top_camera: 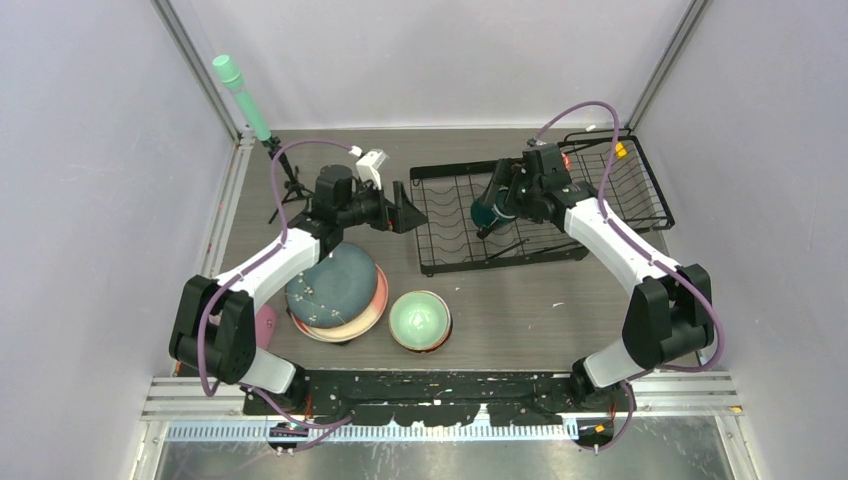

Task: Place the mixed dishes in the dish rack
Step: Turn the cup upside down in the dish rack.

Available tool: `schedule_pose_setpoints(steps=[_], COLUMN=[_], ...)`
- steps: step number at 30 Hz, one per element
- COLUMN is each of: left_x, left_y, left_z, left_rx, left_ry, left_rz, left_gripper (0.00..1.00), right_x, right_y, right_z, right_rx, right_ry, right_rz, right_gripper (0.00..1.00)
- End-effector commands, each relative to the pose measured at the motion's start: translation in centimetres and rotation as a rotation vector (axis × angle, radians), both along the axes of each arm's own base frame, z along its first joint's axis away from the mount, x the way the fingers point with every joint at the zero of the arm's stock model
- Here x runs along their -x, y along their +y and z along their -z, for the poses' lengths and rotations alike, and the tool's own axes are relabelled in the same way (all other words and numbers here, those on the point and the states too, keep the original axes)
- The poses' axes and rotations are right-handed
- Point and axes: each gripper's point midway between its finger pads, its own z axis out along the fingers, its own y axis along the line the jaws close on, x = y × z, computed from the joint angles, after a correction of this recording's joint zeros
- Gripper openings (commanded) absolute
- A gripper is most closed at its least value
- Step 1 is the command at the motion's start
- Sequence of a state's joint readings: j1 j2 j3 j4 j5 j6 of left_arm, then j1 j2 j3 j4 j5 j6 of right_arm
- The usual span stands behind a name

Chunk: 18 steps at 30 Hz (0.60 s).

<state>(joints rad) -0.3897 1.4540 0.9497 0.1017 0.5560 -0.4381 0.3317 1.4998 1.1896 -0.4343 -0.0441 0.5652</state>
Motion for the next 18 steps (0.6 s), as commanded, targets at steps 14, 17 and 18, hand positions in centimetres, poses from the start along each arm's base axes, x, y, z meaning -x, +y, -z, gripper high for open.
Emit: schedule_pose_setpoints(steps=[14,17,18], left_x=[-0.7,-0.6,-0.6], left_y=[0.4,0.3,0.3], left_z=[-1.8,-1.8,-1.8], left_rx=[-0.117,-0.116,-0.116], left_ry=[-0.095,-0.091,-0.090], left_rz=[-0.062,-0.056,-0.054], left_gripper=[0.98,0.98,0.98], right_x=[-3.1,-3.3,-3.3], right_y=[-4.9,-5.9,-6.1], right_z=[-1.4,-0.5,-0.3], right_rx=[0.234,0.293,0.310], right_ry=[-0.069,-0.049,-0.045], right_rz=[0.190,0.218,0.219], right_gripper=[0.30,0.30,0.30])
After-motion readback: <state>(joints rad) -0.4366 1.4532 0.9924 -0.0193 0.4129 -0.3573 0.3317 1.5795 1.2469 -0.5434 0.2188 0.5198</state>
